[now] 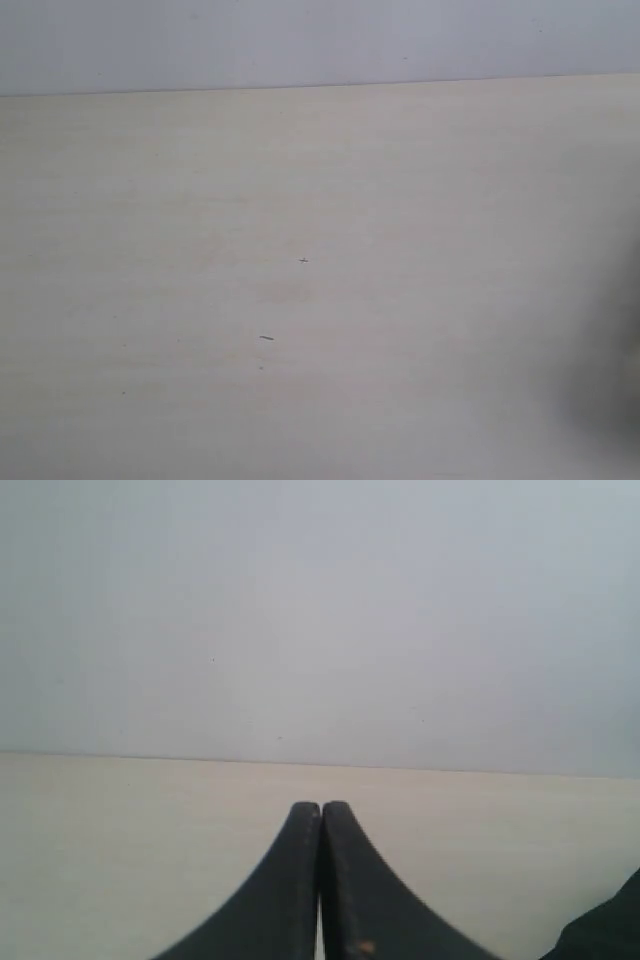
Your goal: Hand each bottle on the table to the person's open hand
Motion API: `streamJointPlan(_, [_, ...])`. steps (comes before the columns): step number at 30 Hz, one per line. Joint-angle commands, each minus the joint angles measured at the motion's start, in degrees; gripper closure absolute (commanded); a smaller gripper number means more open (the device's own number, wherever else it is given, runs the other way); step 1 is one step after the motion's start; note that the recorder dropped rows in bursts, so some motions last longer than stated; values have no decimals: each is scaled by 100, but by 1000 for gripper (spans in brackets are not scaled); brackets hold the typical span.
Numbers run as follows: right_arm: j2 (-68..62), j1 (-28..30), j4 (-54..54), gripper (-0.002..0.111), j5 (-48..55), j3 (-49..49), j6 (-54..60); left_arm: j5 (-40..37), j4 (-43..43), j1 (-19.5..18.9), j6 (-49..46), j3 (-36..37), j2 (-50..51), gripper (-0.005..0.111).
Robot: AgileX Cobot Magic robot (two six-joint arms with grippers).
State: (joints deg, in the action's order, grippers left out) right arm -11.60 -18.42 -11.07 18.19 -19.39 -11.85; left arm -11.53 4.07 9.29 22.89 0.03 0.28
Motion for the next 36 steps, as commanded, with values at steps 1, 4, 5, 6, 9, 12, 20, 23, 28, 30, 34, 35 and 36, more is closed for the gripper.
streamJointPlan(1, [223, 62, -44, 108, -464, 399, 430, 15, 24, 16, -16, -3, -28, 107])
streamJointPlan(4, [223, 62, -44, 108, -687, 643, 769, 15, 24, 16, -16, -3, -28, 107])
streamJointPlan(5, [223, 62, -58, 108, -691, 659, 771, 15, 24, 16, -16, -3, -28, 107])
streamJointPlan(6, [223, 62, -59, 108, -718, 710, 771, 15, 24, 16, -16, -3, -28, 107])
streamJointPlan(9, [348, 62, -59, 108, -718, 710, 760, 15, 24, 16, -16, -3, -28, 107])
streamJointPlan(12, [789, 62, -40, 108, -718, 710, 750, 15, 24, 16, -16, -3, -28, 107])
streamJointPlan(20, [1160, 62, -40, 108, -472, 710, 730, 15, 24, 16, -16, -3, -28, 107])
streamJointPlan(23, [1160, 62, -40, 108, -450, 710, 730, 15, 24, 16, -16, -3, -28, 107])
streamJointPlan(28, [1160, 62, 0, 108, -437, 710, 730, 15, 24, 16, -16, -3, -28, 107])
streamJointPlan(30, [1160, 62, 0, 108, -437, 710, 730, 15, 24, 16, -16, -3, -28, 107])
streamJointPlan(34, [1160, 62, 0, 108, -437, 710, 730, 15, 24, 16, -16, -3, -28, 107])
streamJointPlan(35, [1160, 62, 0, 108, -437, 710, 730, 15, 24, 16, -16, -3, -28, 107])
streamJointPlan(36, [1160, 62, 0, 108, -419, 710, 730, 15, 24, 16, -16, -3, -28, 107])
